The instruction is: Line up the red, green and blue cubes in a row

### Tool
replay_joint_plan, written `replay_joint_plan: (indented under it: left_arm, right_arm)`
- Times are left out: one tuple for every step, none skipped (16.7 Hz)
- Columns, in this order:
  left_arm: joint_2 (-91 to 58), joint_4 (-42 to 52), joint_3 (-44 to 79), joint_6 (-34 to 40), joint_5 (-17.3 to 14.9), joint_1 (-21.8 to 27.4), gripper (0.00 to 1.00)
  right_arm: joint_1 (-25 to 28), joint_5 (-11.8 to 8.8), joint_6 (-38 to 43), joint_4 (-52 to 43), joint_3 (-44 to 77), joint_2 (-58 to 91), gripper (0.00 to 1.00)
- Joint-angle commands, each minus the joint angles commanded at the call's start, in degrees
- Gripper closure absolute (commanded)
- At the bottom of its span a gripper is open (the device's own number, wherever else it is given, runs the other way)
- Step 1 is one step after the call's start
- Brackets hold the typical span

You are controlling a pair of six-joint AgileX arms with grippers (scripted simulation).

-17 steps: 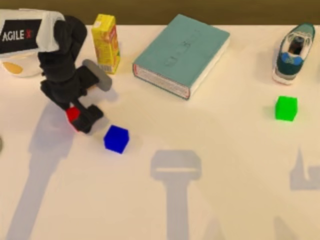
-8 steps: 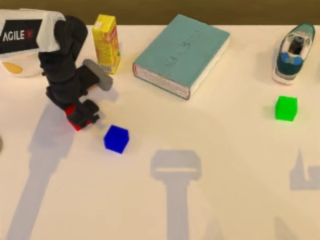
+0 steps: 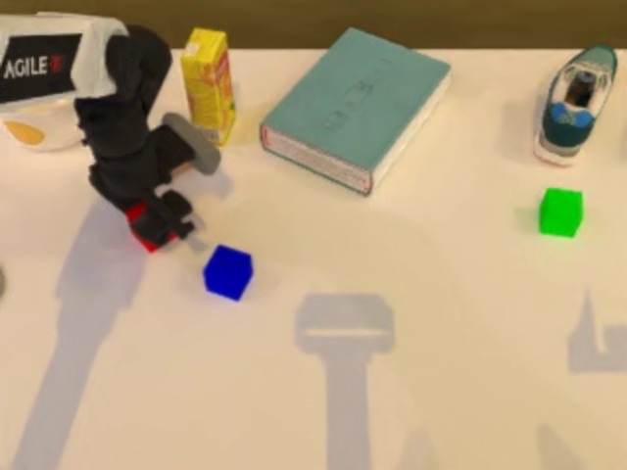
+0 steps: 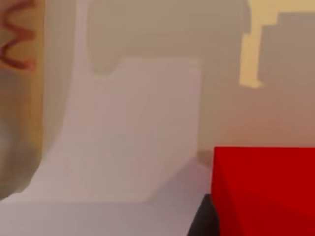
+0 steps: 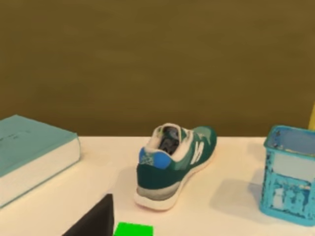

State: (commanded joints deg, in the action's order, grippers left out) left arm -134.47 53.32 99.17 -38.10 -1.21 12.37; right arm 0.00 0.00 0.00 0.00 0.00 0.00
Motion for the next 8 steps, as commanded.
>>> replay_joint_plan:
  left_arm:
    - [0.5, 1.4, 1.0, 0.0, 0.0, -0.1, 1.00]
    - [1.1, 3.4, 2.2, 0.1, 0.0, -0.3, 1.00]
    - [1.8, 5.8, 3.5, 0.1, 0.0, -0.6, 1.00]
    - [2.6, 8.2, 4.8, 0.2, 0.0, -0.7, 1.00]
    - [3.3, 10.1, 6.0, 0.2, 0.0, -0.9, 1.00]
    - [3.9, 11.3, 6.9, 0.2, 0.1, -1.0, 1.00]
    - [4.4, 12.0, 7.4, 0.3, 0.1, -1.1, 1.00]
    - [4.4, 12.1, 7.4, 0.3, 0.1, -1.1, 1.00]
  right_arm:
    - [0.0, 0.0, 0.0, 0.0, 0.0, 0.0, 0.00]
    - [0.0, 0.0, 0.0, 0.0, 0.0, 0.0, 0.00]
    - [0.0, 0.0, 0.0, 0.0, 0.0, 0.0, 0.00]
    - [0.0, 0.0, 0.0, 0.0, 0.0, 0.0, 0.00]
    - [0.0, 0.0, 0.0, 0.0, 0.0, 0.0, 0.00]
    - [0.0, 0.0, 0.0, 0.0, 0.0, 0.0, 0.00]
    - [0.0, 0.0, 0.0, 0.0, 0.0, 0.0, 0.00]
    - [0.0, 0.0, 0.0, 0.0, 0.0, 0.0, 0.00]
